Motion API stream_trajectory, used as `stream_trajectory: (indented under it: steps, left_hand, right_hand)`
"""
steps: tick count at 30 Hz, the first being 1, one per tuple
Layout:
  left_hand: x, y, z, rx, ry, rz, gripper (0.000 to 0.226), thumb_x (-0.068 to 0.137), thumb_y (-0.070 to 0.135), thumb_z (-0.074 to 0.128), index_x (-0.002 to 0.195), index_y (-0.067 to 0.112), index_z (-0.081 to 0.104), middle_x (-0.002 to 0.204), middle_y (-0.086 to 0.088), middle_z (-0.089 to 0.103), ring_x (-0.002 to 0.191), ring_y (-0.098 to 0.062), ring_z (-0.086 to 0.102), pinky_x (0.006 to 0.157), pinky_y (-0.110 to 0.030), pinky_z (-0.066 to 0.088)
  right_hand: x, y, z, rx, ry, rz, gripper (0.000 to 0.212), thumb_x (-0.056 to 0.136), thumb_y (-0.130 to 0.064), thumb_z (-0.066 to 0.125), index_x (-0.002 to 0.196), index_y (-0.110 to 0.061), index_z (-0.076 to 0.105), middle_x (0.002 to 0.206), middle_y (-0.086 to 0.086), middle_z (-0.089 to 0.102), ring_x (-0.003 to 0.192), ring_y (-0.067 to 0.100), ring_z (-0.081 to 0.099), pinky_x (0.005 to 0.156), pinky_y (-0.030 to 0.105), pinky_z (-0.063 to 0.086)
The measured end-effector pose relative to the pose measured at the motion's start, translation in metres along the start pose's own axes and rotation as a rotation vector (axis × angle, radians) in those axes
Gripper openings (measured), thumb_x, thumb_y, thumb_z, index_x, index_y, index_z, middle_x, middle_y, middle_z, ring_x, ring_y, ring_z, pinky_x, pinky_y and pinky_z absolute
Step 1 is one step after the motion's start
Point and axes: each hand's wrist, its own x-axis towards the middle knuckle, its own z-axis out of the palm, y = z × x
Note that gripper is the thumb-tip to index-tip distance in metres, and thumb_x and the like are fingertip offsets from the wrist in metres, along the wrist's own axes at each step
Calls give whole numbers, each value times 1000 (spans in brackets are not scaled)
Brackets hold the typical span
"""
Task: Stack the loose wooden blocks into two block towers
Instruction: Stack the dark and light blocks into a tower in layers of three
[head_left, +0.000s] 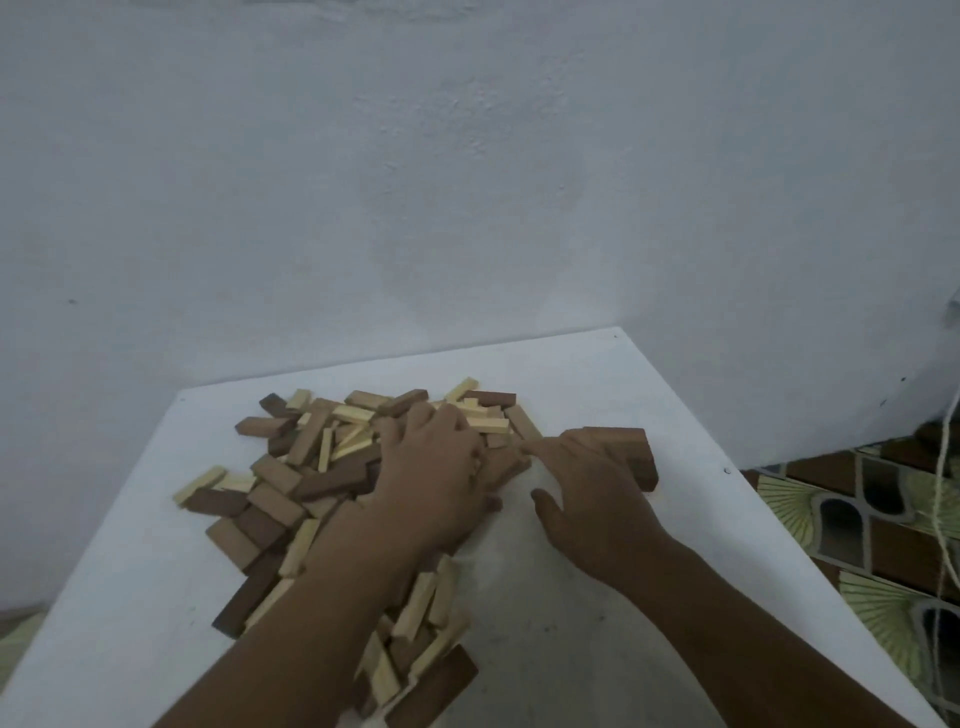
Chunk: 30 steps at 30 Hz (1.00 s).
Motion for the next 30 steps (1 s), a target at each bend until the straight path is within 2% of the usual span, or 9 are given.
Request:
stream_trajectory:
  steps: [3, 8, 11, 14, 16, 18, 20, 24, 30]
  left_hand:
    - [-5, -2, 9, -86, 133, 13, 34, 91, 54, 47, 98, 32, 72, 123, 13, 50, 125, -18, 36, 110, -52, 21]
    - [-6, -19, 23, -340, 337, -13, 17, 89, 44, 57, 81, 33, 69, 104, 21, 60, 112, -9, 49, 103, -40, 34]
    - [-17, -23, 12, -651, 459, -16, 26, 91, 39, 57, 67, 31, 61, 74, 12, 65, 76, -6, 61, 73, -29, 51]
    - [-31, -29, 7, -857, 531, -202, 11, 92, 31, 61, 81, 29, 64, 79, 11, 68, 73, -6, 62, 65, -27, 52]
    - [-37, -35, 10, -881, 533, -271, 9, 91, 29, 65, 81, 28, 64, 81, 10, 69, 75, -7, 63, 67, -28, 53]
    - [-43, -38, 11, -885, 508, -296, 13, 89, 27, 67, 76, 27, 65, 77, 10, 69, 73, -8, 64, 63, -23, 53]
    - [-49, -38, 12, -901, 489, -292, 17, 86, 22, 71, 71, 27, 64, 74, 10, 68, 69, -9, 63, 60, -22, 52]
    - [-56, -34, 15, -947, 464, -297, 16, 83, 15, 74, 73, 23, 63, 77, 9, 68, 70, -8, 63, 62, -22, 52]
    - [-61, -28, 13, -954, 446, -258, 13, 82, 18, 73, 76, 23, 63, 72, 6, 65, 67, -7, 60, 59, -19, 50]
  right_hand:
    - [6, -10, 6, -15, -87, 24, 52, 92, -27, 58, 140, -24, 41, 133, -1, 55, 123, 20, 46, 107, 33, 28]
    - [12, -13, 10, 24, -91, 67, 61, 89, -30, 62, 142, -28, 32, 127, -4, 57, 115, 17, 50, 102, 31, 33]
    - [11, -10, 10, -24, -72, 58, 59, 86, -34, 65, 139, -23, 41, 116, -2, 63, 106, 20, 53, 95, 34, 36]
    - [6, -11, 11, -132, -82, -13, 32, 85, -36, 64, 113, -22, 67, 100, -2, 67, 94, 20, 55, 87, 35, 41]
    - [2, -13, 15, -116, -89, -4, 21, 86, -34, 61, 97, -19, 72, 94, -2, 65, 91, 16, 53, 82, 28, 43]
    - [-3, -20, 19, -16, -77, 20, 23, 88, -33, 59, 103, -19, 69, 105, -3, 61, 97, 14, 52, 81, 22, 44]
    - [-7, -32, 24, 40, -83, 26, 35, 89, -47, 52, 113, -25, 64, 117, -7, 55, 105, 12, 48, 86, 23, 43]
    - [-8, -51, 34, -75, -126, 134, 77, 73, -87, 29, 112, -29, 61, 118, -8, 54, 107, 14, 44, 90, 33, 43]
    - [-4, -51, 35, -85, -130, 208, 65, 72, -77, 47, 113, -28, 62, 120, -7, 56, 109, 16, 45, 91, 35, 42]
